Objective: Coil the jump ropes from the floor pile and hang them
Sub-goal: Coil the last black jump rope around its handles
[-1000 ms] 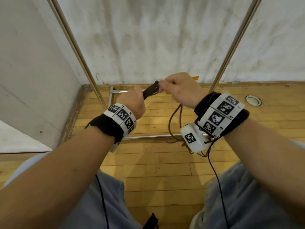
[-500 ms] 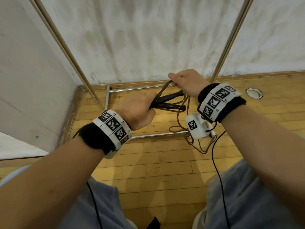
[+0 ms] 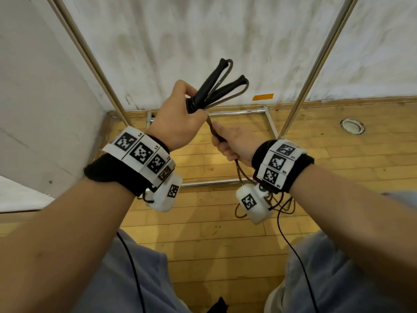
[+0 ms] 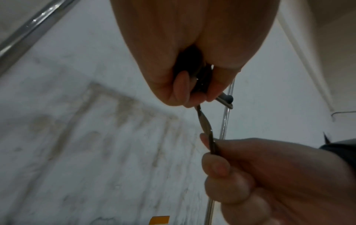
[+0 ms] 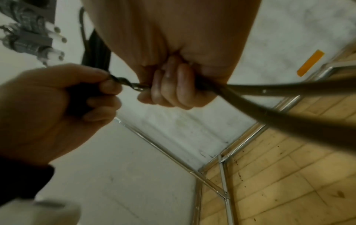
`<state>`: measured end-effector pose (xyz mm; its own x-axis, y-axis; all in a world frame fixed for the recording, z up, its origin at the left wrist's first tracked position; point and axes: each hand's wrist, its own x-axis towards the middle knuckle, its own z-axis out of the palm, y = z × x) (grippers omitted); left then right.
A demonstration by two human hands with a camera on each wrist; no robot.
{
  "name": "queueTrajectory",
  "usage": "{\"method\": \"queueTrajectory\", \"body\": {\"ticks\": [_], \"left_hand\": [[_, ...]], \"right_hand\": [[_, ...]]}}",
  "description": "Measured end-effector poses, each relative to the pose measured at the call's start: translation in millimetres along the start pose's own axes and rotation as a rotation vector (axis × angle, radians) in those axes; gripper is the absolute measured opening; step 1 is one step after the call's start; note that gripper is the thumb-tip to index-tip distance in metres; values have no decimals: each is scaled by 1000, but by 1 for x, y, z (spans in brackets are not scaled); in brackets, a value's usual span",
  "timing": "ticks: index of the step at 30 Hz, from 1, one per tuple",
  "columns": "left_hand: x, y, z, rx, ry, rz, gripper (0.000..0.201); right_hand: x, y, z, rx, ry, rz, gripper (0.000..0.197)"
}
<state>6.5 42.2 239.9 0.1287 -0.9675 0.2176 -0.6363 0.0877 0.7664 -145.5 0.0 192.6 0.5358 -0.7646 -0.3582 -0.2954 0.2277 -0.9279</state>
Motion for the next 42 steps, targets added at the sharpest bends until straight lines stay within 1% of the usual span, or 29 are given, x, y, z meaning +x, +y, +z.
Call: {"method": "queueTrajectory", "body": {"ticks": [2, 4, 6, 7, 8, 11, 13, 16, 17, 21, 23, 25, 27, 30, 32, 34, 37, 39, 42], "left_hand": [[3, -7, -3, 54, 43, -13, 21], [5, -10, -6, 87, 106, 16, 17], [6, -12, -7, 113, 146, 67, 18], [5, -12, -7, 149, 151, 90, 21], [4, -13, -6, 196, 151, 107, 24], [1, -13, -1, 326, 135, 117, 33], [1, -10, 2, 361, 119, 102, 35], [4, -3, 5, 318, 139, 99, 35], [5, 0, 5, 300, 153, 104, 35], [7, 2, 3, 282, 192, 99, 31], [10, -4, 0, 303, 225, 74, 29], [13, -14, -4, 357, 234, 31, 28], [15, -26, -5, 413, 189, -4, 27], [14, -38, -2, 447, 106, -53, 28], [13, -44, 0, 447, 80, -78, 29], [13, -48, 0, 438, 30, -106, 28], [9, -50, 4, 468, -123, -147, 27], [5, -47, 12, 520, -237, -146, 25], [0, -39, 22, 594, -325, -132, 22]], "right_hand": [[-5, -1, 7, -81, 69, -104, 41], [-11, -4, 14, -232, 161, -266, 36], [-15, -7, 19, -340, 182, -404, 34], [-16, -8, 20, -362, 172, -424, 35], [-16, -8, 19, -381, 162, -414, 36], [-14, -8, 14, -433, 150, -326, 36], [-13, -6, 12, -411, 198, -293, 31], [-13, -1, 14, -365, 309, -337, 18], [-13, 0, 15, -353, 317, -350, 18], [-16, 1, 16, -267, 225, -294, 33], [-16, 0, 14, -287, 223, -296, 32], [-15, -3, 11, -337, 264, -331, 26], [-15, -7, 8, -405, 288, -352, 25], [-16, -12, 6, -549, 246, -356, 31], [-17, -17, 5, -587, 230, -344, 36], [-20, -21, 2, -570, 236, -336, 40], [-21, -23, -4, -518, 227, -286, 42], [-20, -24, -8, -453, 218, -243, 42], [-19, -27, -12, -438, 197, -215, 37]]}}
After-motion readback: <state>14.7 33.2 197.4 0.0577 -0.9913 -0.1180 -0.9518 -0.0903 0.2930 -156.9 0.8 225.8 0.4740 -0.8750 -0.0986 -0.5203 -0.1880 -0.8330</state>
